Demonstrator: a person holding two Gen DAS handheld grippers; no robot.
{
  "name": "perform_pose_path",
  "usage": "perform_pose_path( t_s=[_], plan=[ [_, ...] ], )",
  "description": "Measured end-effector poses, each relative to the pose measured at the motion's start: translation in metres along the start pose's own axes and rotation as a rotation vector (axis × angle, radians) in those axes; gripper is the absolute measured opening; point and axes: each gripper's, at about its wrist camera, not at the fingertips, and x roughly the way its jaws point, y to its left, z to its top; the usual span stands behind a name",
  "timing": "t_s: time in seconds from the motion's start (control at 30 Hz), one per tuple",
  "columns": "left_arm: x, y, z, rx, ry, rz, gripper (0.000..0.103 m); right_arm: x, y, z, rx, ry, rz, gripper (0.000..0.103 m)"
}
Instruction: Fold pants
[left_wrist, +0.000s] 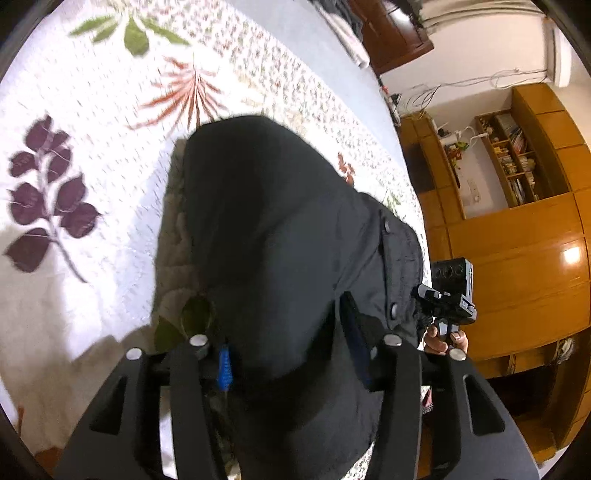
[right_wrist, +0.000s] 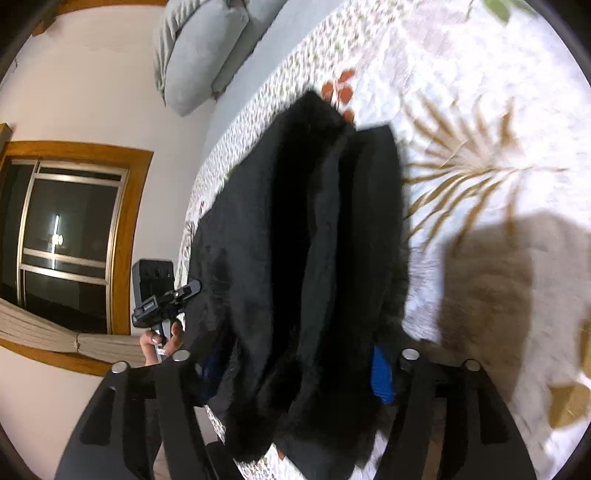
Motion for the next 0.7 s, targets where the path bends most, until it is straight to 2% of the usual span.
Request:
perform_pose_path(
  t_s=[0.1,0.17,0.3,0.43,0.53,0.6,0.63,0.7],
  plan=[
    [-0.010,-0.007,-0.008,0.043,-0.021,0.065,0.055,-0.026,0.002,0.007,0.014,-0.081,-0.030,0.072],
    [-0.014,-0.011,-0.011,0.062,-0.029,0.087,0.057,-0.029,0.008,0.016,0.008,-0.107,-0.039,0.074],
    [-0.014,-0.006,-0.009,0.036,-0.030,0.115,0.058,-0.015,0.015,0.031,0.019,-0.131,-0.121,0.074],
    [-0.007,0.004,-0.011,0.013,-0.025,0.139,0.072,0.002,0.010,0.037,0.047,-0.122,-0.214,0.075],
    [-0.009,0.003,-0.015,-0.004,-0.043,0.128,0.071,-0.002,0.000,0.034,0.060,-0.128,-0.204,0.077],
    [-0.018,-0.002,-0.018,0.002,-0.075,0.131,0.071,-0.015,0.002,0.027,0.059,-0.163,-0.178,0.077],
    [-0.025,-0.006,-0.020,0.007,-0.094,0.138,0.073,-0.023,0.002,0.021,0.058,-0.178,-0.167,0.077],
    [-0.047,-0.016,-0.027,0.020,-0.154,0.171,0.084,-0.045,0.006,0.006,0.058,-0.222,-0.158,0.077]
  ],
)
